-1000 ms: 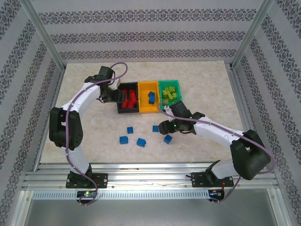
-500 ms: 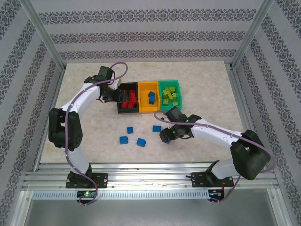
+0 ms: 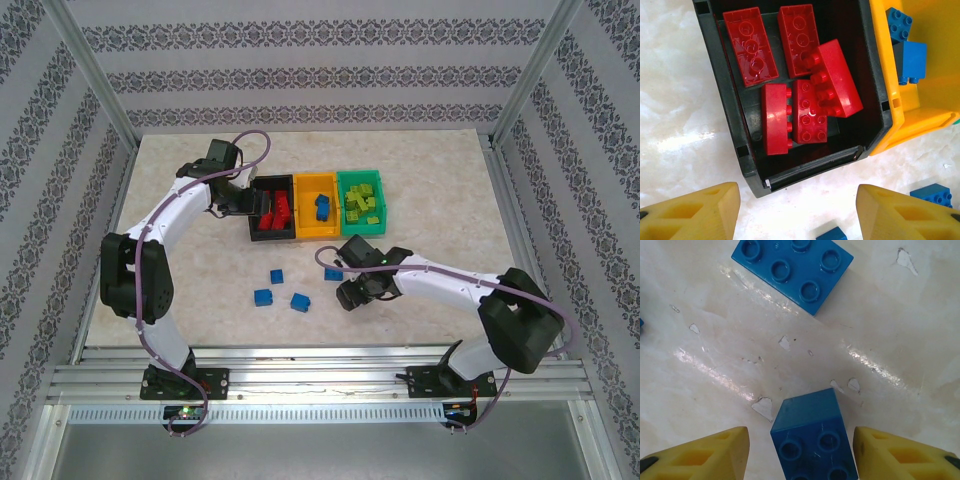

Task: Sort the legos into containers by color
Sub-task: Pick up the lego from the bottom-center of the table.

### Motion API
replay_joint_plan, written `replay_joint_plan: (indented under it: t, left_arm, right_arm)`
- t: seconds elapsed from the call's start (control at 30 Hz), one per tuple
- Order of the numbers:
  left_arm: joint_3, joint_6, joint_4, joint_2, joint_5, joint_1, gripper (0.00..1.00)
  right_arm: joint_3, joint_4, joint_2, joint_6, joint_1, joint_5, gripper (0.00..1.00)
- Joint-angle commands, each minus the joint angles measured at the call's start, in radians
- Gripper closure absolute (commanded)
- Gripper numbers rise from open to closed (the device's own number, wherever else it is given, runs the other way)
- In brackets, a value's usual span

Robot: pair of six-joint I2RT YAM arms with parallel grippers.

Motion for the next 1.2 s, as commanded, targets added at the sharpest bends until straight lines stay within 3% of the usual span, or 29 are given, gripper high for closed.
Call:
replay_joint_plan:
  t: [0.0, 0.13, 0.5, 0.83, 1.17]
  left_arm:
    - [-0.013, 0.009, 0.014, -0.024, 0.016, 0.008, 0.37]
    - [-0.012, 0.009, 0.014, -0.025, 0.019, 0.008, 0.38]
    - [-0.017, 0.019, 0.019, -0.06, 0.021, 0.008, 0.38]
    - [-0.011, 0.029, 0.002, -0.054, -0.001, 0.009, 0.38]
    - [-0.011, 0.035, -0.002, -0.058, -0.016, 0.008, 0.38]
  right_arm:
    - [0.035, -0.043, 0.04, 0.015, 0.01, 0.047, 0.43]
    - [0.052, -0.058, 0.072, 0.019, 0.018, 0.056, 0.47]
    - [0.067, -0.071, 0.099, 0.012, 0.025, 0.034, 0.72]
    - [0.097, -0.02, 0.093, 0.031, 0.029, -0.047, 0.75]
    - [0.334, -0.021, 0.182, -0.034, -0.003, -0.048, 0.75]
